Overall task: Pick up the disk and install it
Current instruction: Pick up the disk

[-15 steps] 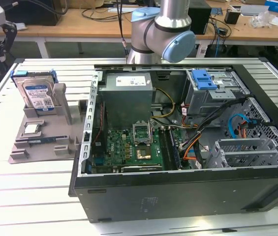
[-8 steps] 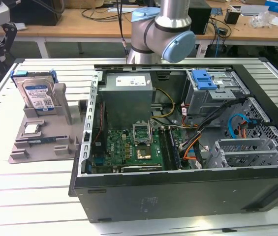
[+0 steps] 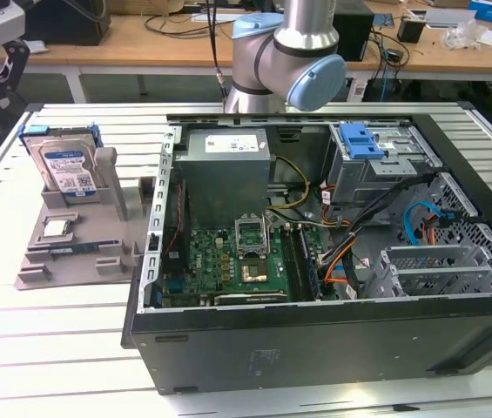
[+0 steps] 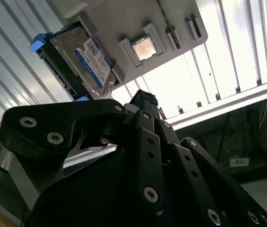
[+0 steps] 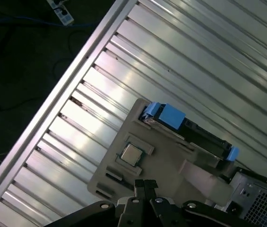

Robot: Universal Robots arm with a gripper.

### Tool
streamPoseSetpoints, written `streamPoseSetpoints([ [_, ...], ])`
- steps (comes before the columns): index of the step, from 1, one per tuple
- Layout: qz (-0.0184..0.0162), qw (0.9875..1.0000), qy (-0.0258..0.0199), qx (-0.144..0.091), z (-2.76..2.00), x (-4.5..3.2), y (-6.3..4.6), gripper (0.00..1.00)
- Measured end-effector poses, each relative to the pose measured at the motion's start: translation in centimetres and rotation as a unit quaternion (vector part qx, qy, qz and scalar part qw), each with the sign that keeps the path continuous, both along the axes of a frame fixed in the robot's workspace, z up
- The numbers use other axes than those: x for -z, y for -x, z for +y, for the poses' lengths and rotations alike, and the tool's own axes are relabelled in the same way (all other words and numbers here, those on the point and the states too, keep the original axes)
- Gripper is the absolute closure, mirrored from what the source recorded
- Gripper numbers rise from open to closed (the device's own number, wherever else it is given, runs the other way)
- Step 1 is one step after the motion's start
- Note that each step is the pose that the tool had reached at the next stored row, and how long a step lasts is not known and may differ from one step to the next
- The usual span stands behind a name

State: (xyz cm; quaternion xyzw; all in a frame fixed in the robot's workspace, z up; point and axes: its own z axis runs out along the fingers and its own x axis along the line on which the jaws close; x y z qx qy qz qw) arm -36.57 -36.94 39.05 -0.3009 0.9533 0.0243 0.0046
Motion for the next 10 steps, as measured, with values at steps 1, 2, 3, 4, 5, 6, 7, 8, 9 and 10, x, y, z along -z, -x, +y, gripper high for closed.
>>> streamPoseSetpoints([
  [1, -0.0001, 1.0, 0.0, -0.008, 0.0, 0.01, 0.0, 0.89],
  [2, 0.0, 0.9999, 0.0, -0.016, 0.0, 0.0, 0.0, 0.89],
  [3, 0.0, 0.9997, 0.0, -0.026, 0.0, 0.0, 0.0, 0.89],
  [4, 0.0, 0.9993, 0.0, -0.037, 0.0, 0.0, 0.0, 0.89],
  [5, 0.0, 0.999, 0.0, -0.046, 0.0, 0.0, 0.0, 0.89],
  [6, 0.0, 0.9986, 0.0, -0.053, 0.0, 0.0, 0.0, 0.89],
  [7, 0.0, 0.9981, 0.0, -0.062, 0.0, 0.01, 0.0, 0.89],
  [8, 0.0, 0.9977, 0.0, -0.068, 0.0, 0.0, 0.0, 0.89],
  [9, 0.0, 0.9973, 0.0, -0.073, 0.0, 0.0, 0.0, 0.89],
  [10, 0.0, 0.997, 0.0, -0.078, 0.0, 0.0, 0.0, 0.89],
])
